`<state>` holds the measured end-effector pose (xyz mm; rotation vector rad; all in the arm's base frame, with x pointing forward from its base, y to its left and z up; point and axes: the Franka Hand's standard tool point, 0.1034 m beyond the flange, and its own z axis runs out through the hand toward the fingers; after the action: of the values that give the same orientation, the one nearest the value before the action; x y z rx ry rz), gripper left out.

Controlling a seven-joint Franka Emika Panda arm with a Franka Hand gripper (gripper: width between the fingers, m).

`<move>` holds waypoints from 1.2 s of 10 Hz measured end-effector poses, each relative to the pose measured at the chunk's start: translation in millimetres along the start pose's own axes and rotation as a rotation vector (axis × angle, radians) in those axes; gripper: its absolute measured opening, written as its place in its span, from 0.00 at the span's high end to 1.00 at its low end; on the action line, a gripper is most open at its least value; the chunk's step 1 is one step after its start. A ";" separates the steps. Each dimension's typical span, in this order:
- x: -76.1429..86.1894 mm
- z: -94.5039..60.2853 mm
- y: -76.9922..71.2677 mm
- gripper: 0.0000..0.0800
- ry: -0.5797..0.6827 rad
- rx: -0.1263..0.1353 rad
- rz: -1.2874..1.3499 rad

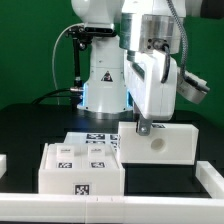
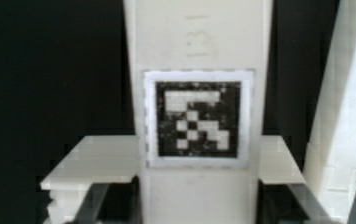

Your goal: Assemble cabinet

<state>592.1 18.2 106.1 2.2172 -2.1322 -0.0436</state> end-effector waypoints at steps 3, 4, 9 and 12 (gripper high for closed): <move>-5.4 7.7 8.0 0.64 0.006 -0.002 0.046; -13.0 16.7 19.6 0.64 0.013 -0.004 0.072; -17.4 35.2 37.4 0.64 0.036 0.031 0.116; -17.4 36.9 36.2 0.56 0.039 0.028 0.113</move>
Offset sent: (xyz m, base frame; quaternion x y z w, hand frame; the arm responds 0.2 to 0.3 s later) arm -0.0481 0.0161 -0.0198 0.0023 0.0163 0.1065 0.9942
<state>553.0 33.1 71.3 2.0891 -2.2467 0.0355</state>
